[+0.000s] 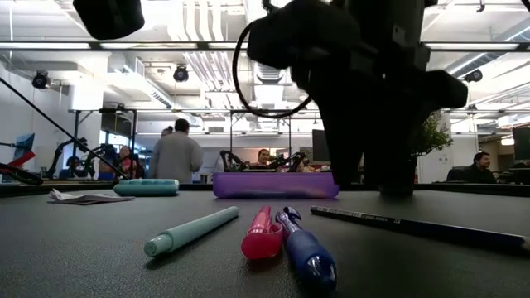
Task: Pack school essentials
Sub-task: Put the dark blue pencil into the purple supply box
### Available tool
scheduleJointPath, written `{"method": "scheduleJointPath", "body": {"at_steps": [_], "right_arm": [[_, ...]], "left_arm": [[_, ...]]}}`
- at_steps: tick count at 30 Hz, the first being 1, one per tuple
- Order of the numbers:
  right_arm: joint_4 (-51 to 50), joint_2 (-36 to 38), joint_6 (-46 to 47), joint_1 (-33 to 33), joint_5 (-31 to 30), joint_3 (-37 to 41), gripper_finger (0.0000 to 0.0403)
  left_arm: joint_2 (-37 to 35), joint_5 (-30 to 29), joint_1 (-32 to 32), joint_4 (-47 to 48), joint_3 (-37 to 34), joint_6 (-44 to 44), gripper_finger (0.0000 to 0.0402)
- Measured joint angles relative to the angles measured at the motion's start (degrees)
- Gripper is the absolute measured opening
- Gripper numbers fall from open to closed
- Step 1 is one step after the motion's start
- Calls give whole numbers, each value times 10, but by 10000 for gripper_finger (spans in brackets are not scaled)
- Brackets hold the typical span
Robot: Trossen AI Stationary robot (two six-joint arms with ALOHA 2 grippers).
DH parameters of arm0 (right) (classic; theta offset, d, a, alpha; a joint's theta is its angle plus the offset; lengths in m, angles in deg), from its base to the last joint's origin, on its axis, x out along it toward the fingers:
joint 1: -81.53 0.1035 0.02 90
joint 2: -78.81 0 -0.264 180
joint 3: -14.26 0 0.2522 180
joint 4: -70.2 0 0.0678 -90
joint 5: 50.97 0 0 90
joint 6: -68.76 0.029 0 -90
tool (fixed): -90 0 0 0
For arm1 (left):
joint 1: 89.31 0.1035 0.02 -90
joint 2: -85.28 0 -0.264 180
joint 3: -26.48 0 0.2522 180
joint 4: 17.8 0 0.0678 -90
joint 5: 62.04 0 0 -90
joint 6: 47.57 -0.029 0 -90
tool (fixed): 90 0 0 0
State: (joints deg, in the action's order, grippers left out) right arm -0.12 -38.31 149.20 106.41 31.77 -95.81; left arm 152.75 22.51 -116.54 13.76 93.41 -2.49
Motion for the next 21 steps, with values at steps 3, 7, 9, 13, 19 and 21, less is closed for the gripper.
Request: {"method": "scheduleJointPath", "body": {"at_steps": [3,7,9,13,19,21], "right_arm": [[6,-14,5,0,7,0,133],[11,-36,7,0,27,-1,128],[12,-42,11,0,26,-2,127],[12,-53,11,0,28,-3,108],[14,-62,-1,0,29,-3,40],[15,-64,-8,0,28,-3,19]], "left_arm": [[6,0,0,-30,0,0,112],[17,0,0,-79,0,-9,112],[20,14,0,-89,0,-26,112],[29,41,0,-95,1,-37,112],[44,43,1,-102,0,-35,112],[47,43,2,-101,0,-35,112]]}}
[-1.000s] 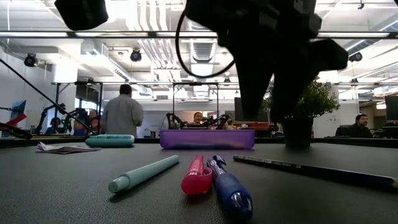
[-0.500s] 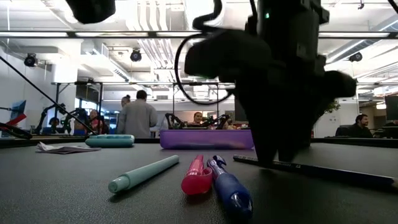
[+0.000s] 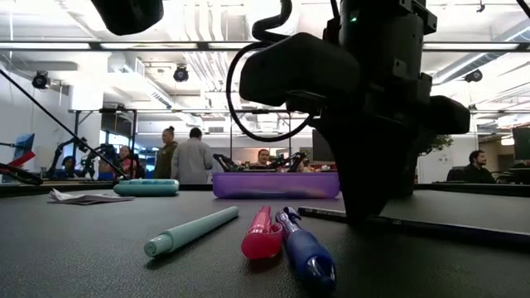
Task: Pack school essentials
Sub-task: Put the dark blue pencil into the purple supply box
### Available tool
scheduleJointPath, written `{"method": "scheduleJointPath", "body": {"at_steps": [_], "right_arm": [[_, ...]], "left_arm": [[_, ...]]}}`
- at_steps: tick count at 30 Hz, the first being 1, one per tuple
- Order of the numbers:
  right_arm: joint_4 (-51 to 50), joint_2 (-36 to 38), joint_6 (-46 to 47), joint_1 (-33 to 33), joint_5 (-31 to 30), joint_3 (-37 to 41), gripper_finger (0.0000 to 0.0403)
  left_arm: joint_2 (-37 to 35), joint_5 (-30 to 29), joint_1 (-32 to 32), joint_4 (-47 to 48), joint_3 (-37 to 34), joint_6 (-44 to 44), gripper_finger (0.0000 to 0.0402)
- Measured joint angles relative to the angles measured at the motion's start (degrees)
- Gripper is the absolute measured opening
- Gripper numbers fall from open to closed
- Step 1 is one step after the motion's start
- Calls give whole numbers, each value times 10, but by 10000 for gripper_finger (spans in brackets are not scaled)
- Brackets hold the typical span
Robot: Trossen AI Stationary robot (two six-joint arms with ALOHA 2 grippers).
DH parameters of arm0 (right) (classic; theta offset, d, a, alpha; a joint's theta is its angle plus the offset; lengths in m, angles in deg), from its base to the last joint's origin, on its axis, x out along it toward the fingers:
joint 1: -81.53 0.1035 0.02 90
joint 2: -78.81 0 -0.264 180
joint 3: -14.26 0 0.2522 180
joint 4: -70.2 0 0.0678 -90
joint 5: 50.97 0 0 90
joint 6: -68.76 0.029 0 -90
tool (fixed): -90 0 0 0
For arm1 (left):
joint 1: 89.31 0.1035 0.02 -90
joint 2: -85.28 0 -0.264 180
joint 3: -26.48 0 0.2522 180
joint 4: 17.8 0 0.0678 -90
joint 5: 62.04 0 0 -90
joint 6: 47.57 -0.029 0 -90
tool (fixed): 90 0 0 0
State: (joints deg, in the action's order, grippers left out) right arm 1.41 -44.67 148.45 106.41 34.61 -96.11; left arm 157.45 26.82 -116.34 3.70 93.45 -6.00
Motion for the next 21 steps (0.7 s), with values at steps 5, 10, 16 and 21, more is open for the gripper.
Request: {"method": "scheduleJointPath", "body": {"at_steps": [5,10,16,21], "right_arm": [[-1,7,-19,0,0,1,13],[-7,35,-46,-4,-25,5,12],[-40,86,-111,-30,-85,4,12],[-38,112,-213,-71,-115,5,12]], "left_arm": [[8,0,0,2,0,0,112],[9,7,1,1,0,-3,112],[9,8,17,0,1,17,112],[9,15,32,-1,1,46,112]]}}
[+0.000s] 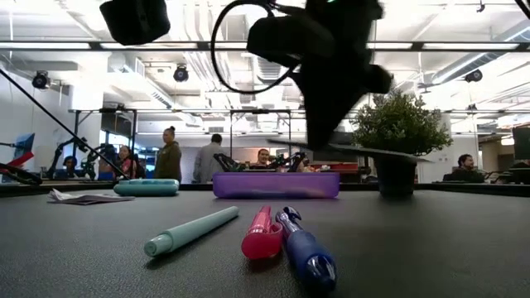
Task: Pack school essentials
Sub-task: Put the dark blue pencil into the purple supply box
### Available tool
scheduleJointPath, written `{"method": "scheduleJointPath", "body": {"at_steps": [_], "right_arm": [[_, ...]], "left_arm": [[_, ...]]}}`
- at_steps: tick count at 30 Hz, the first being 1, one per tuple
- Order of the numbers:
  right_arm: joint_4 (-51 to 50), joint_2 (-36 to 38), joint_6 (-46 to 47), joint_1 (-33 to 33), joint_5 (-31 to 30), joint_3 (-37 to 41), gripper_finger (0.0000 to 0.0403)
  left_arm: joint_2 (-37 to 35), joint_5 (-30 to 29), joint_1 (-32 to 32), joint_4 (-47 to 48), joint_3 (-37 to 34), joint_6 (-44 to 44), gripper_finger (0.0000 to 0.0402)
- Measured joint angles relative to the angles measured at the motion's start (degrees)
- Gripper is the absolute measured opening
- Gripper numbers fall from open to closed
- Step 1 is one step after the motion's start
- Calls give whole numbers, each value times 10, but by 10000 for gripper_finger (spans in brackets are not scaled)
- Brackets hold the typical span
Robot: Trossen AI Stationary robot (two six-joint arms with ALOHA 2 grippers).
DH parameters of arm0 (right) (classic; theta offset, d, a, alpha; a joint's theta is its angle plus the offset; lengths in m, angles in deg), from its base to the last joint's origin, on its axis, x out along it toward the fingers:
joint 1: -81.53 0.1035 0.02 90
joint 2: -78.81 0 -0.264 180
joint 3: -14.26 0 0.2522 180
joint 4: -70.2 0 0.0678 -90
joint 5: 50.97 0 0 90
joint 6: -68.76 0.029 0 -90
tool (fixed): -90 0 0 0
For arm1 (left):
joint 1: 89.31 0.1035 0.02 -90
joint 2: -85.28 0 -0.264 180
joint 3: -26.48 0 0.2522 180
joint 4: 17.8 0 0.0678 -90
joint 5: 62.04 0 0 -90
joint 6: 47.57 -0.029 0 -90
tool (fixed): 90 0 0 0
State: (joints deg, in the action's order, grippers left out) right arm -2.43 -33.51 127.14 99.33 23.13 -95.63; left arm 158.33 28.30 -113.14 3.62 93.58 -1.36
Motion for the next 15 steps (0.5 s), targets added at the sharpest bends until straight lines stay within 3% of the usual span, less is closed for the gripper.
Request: {"method": "scheduleJointPath", "body": {"at_steps": [15], "right_arm": [[81,31,-407,-184,-45,-1,12]], "left_arm": [[-7,5,28,1,0,61,112]]}}
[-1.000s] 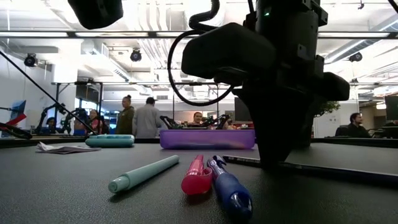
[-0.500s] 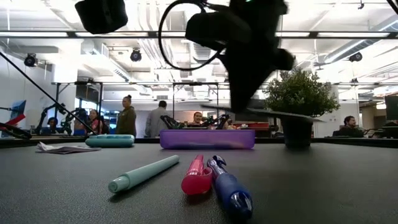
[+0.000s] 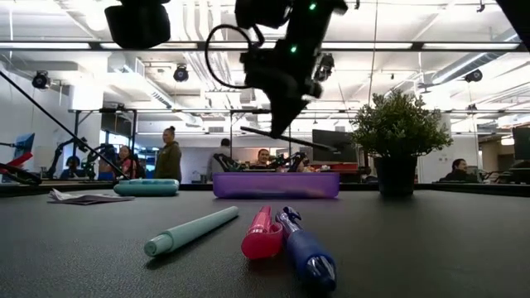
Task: Pack school essentials
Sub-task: Put the dark blue pencil into the purple supply box, then put the light blue pen into the purple supply box
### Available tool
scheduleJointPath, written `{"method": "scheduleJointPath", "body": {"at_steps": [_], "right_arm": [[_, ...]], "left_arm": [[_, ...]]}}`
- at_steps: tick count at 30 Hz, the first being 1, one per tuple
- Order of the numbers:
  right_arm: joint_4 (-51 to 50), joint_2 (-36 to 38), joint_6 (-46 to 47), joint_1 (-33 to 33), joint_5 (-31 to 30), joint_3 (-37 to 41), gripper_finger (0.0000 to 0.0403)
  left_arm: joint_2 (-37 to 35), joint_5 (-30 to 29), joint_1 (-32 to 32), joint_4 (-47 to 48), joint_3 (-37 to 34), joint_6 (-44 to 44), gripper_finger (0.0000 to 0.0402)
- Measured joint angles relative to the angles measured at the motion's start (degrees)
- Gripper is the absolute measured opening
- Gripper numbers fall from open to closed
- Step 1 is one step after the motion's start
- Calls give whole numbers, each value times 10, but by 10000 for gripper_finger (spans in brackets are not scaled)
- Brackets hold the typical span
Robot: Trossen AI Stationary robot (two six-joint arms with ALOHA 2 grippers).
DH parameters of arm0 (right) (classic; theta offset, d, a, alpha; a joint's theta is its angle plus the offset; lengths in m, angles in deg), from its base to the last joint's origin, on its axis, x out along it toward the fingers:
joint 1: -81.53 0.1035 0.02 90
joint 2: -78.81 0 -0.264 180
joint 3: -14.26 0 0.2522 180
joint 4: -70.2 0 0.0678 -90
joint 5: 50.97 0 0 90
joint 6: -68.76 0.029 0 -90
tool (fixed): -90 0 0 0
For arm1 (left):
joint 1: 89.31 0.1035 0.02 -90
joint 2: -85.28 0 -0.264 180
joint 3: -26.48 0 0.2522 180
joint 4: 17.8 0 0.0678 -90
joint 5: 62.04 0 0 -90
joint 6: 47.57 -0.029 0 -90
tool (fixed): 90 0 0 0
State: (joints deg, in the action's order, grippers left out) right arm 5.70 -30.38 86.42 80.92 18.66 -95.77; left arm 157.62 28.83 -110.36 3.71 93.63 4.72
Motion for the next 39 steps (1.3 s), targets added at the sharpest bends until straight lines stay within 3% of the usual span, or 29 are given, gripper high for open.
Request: {"method": "scheduleJointPath", "body": {"at_steps": [10,25,39], "right_arm": [[56,-39,-154,-48,2,0,13],[63,-76,-162,-54,2,0,15],[34,-69,-83,-54,9,0,133]], "left_arm": [[-1,-2,26,2,0,-1,112],[-1,-9,41,2,0,-4,112],[-2,-8,42,8,-1,-16,112]]}}
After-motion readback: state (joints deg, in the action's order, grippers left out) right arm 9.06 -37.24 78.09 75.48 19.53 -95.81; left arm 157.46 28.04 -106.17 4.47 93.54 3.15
